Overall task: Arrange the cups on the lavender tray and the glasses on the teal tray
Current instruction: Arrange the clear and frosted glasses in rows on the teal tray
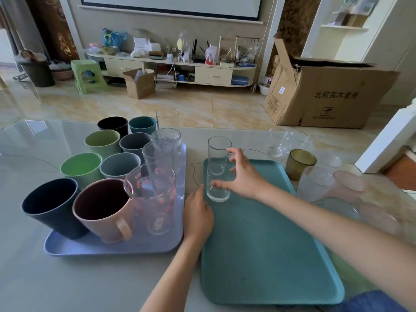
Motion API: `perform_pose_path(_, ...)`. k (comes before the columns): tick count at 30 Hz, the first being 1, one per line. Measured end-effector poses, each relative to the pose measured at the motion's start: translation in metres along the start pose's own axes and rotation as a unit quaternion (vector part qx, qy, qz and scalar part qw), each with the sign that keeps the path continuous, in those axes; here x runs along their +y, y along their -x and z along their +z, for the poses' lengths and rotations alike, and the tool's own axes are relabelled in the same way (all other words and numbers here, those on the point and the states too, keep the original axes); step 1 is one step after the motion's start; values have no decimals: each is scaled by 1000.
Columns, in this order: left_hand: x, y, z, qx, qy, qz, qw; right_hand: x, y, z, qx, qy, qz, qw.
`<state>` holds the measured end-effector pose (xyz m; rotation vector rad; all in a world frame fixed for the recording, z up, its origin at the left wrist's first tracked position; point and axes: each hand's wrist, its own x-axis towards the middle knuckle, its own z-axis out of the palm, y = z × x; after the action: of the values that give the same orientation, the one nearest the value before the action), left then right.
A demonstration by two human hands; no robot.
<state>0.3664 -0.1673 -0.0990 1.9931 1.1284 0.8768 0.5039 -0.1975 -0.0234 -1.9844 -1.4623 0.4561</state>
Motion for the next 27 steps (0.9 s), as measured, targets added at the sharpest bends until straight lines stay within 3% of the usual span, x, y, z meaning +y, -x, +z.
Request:
perform_pose_path(2,-1,-4,1,4,6,-13,1000,5,-6,-19,64,7,-20,998)
perform_pose_path(5,2,-9,4,11,31,-60,998,32,-29,-58,172,115,-13,978)
perform_pose_path(9,-3,-11,7,13,25,-56,998,86,-69,-100,90,316,93,940)
perform_pose_path(13,-3,-11,8,33,30,-44,998,118,-106,-111,22,409,142,901)
perform_pose_path(19,-10,-15,12,18,-24,-42,999,141,-138,-107,-13,392,221,893)
perform_pose_path(27,-8,-15,12,16,-22,-49,998,149,-139,-107,26,347,207,914)
